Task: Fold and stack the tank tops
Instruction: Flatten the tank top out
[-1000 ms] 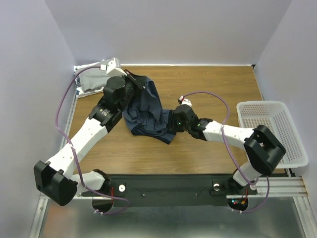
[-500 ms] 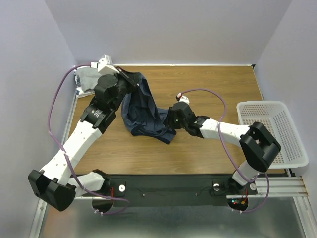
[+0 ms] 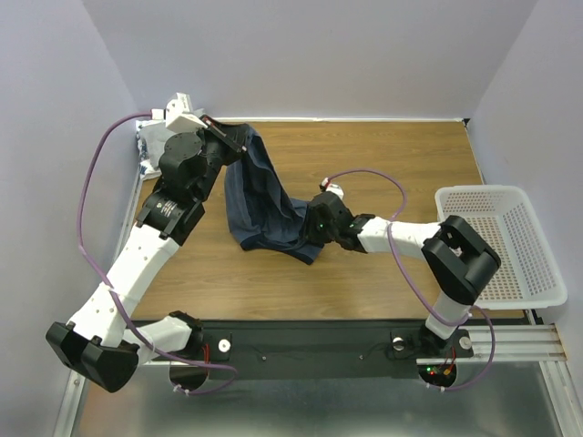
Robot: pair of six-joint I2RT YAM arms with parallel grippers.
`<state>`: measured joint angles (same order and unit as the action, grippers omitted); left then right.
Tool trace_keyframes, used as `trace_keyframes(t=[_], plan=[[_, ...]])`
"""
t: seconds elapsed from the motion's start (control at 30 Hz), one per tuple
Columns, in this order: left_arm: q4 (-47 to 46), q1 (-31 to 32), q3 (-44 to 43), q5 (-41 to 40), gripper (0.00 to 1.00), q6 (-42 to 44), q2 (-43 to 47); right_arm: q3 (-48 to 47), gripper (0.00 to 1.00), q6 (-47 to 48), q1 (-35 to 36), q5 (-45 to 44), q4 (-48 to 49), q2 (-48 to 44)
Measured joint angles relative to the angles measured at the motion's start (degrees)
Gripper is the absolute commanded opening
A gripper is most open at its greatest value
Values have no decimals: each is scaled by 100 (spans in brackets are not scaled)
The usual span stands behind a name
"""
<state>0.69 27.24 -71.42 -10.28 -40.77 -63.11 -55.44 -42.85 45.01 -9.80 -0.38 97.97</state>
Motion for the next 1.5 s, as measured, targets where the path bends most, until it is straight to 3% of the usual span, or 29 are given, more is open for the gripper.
trace_keyframes(t=[0.4,0.47,0.7,0.8,1.3,1.5], plan=[[42,-37,0,37,0,0,0,-153,41,-177,0,39,35,280],[42,-39,0,42,0,0,0,-153,37,-203,0,42,46,295],[42,-57,0,59,0,0,2,-153,6,-262,0,35,44,304],[44,-74,0,59,0,4,15,-149,0,-254,0,24,39,282],[50,-286,2,125,0,7,195,2,1,-42,0,-352,-442,-1207],[15,-302,352,195,0,-4,522,750,20,-44,0,-549,-610,-1633]])
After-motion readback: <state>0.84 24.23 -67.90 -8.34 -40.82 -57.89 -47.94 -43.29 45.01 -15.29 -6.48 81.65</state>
